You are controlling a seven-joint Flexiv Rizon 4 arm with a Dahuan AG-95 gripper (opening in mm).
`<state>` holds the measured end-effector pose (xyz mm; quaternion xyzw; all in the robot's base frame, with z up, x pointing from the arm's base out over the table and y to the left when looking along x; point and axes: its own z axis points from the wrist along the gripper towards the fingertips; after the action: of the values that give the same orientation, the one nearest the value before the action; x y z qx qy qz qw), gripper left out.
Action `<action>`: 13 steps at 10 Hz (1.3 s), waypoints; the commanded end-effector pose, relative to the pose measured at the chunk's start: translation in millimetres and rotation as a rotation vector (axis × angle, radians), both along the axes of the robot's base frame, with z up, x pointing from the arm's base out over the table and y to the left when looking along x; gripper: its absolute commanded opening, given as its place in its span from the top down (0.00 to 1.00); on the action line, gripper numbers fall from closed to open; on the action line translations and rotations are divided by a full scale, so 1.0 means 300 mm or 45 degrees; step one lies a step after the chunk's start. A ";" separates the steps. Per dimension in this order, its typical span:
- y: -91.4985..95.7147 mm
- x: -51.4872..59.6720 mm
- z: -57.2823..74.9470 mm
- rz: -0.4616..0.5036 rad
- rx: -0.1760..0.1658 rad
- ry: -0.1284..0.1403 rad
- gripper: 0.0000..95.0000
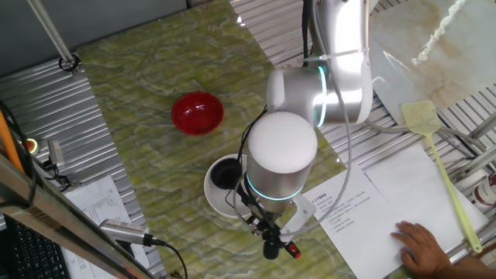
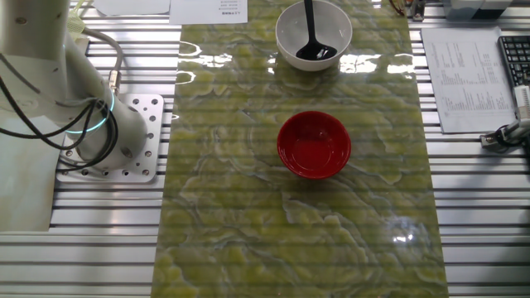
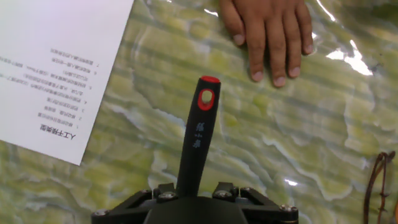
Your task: Scoop water with a large spoon from one bowl to another
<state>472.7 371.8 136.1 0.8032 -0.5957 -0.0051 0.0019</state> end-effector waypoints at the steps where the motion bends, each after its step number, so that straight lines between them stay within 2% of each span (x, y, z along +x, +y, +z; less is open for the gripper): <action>1: -0.067 0.041 0.002 0.006 -0.011 -0.008 0.80; 3: -0.057 0.050 -0.014 0.015 -0.003 -0.005 0.80; 4: -0.045 0.047 -0.011 0.022 0.004 -0.005 0.60; 7: -0.018 0.038 -0.010 0.027 0.010 -0.004 0.60; 9: -0.018 0.038 -0.010 -0.007 -0.016 -0.035 0.60; 10: -0.018 0.038 -0.010 -0.018 -0.021 -0.054 0.80; 12: -0.018 0.038 -0.010 0.075 -0.019 -0.035 0.80; 13: -0.018 0.038 -0.010 0.113 -0.008 -0.023 0.60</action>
<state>483.5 366.3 133.2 0.8061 -0.5911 0.0294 -0.0031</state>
